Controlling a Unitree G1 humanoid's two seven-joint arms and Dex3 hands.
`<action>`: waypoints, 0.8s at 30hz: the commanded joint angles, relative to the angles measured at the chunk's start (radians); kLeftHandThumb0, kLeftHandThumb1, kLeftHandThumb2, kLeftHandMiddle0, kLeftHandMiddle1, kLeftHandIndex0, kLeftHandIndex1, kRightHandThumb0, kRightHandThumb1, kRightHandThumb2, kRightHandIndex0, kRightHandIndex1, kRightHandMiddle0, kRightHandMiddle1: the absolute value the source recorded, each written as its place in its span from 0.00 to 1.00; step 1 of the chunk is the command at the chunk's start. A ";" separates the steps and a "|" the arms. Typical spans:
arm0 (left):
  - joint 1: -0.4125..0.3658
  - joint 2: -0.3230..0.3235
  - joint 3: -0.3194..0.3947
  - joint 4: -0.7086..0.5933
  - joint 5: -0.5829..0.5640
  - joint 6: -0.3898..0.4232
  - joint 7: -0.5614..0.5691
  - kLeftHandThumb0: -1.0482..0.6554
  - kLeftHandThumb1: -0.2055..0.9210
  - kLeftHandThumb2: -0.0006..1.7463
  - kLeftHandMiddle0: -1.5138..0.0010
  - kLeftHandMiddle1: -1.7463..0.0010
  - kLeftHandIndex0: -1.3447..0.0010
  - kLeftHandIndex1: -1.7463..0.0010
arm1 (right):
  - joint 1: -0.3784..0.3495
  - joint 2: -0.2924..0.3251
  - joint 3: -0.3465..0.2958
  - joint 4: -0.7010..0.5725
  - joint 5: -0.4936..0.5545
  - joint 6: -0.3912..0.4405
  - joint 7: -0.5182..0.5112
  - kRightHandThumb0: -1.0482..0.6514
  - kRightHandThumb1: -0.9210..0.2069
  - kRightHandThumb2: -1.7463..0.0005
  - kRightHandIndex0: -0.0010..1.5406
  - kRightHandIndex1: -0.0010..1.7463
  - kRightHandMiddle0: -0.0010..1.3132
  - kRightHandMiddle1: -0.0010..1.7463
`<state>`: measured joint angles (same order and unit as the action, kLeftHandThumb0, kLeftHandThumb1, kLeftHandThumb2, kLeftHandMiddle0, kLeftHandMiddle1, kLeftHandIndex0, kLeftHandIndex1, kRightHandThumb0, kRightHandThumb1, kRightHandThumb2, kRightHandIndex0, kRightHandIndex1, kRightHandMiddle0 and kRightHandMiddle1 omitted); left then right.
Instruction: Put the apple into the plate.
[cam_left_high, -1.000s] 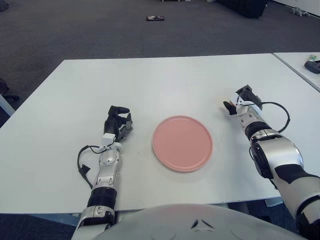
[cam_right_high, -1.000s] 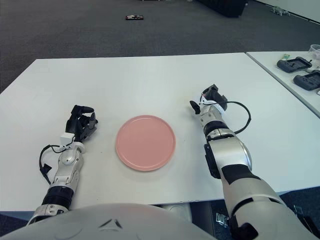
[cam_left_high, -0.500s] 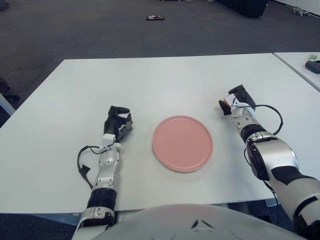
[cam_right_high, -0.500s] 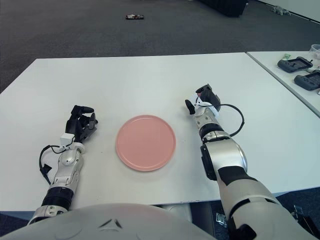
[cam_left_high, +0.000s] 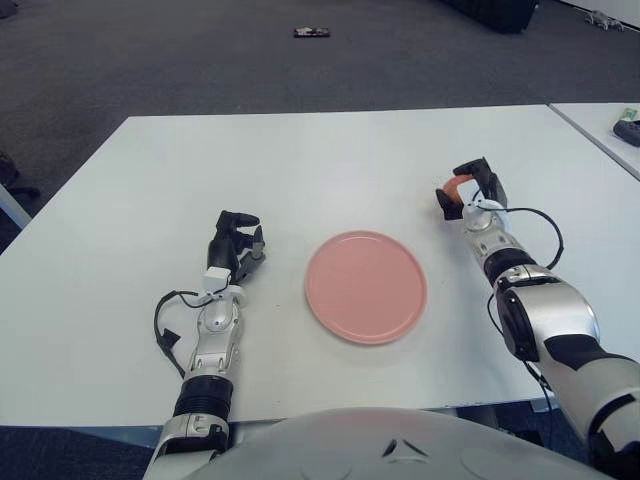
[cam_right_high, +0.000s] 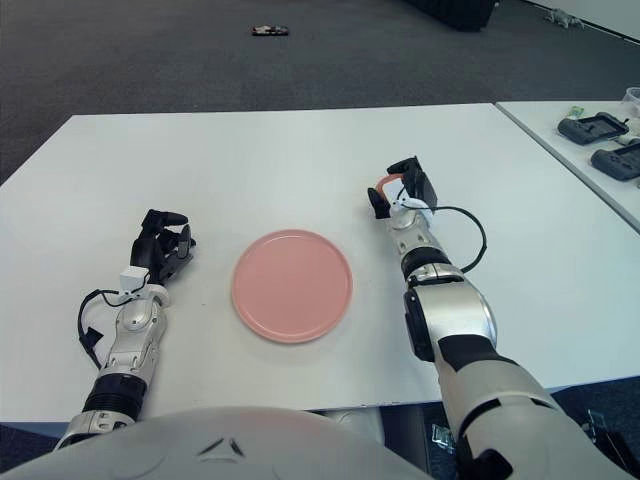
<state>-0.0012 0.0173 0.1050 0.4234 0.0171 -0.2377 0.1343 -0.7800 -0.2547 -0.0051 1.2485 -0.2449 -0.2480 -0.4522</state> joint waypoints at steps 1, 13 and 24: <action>0.034 0.002 -0.002 0.039 0.006 0.052 -0.001 0.40 0.89 0.40 0.66 0.00 0.80 0.00 | -0.007 -0.013 -0.039 -0.044 0.052 -0.058 0.040 0.62 0.73 0.12 0.53 0.94 0.41 1.00; 0.032 -0.006 0.009 0.048 -0.015 0.032 -0.008 0.40 0.91 0.38 0.66 0.00 0.81 0.00 | 0.048 0.029 -0.182 -0.250 0.277 -0.116 0.270 0.62 0.74 0.11 0.53 0.95 0.42 1.00; 0.033 0.001 0.001 0.048 -0.001 0.043 -0.005 0.40 0.88 0.41 0.64 0.00 0.79 0.00 | 0.208 0.098 -0.162 -0.618 0.383 -0.116 0.466 0.62 0.74 0.11 0.53 0.95 0.41 1.00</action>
<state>-0.0058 0.0159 0.1076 0.4310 0.0100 -0.2426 0.1323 -0.6077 -0.1690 -0.1751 0.7269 0.1031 -0.3445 -0.0537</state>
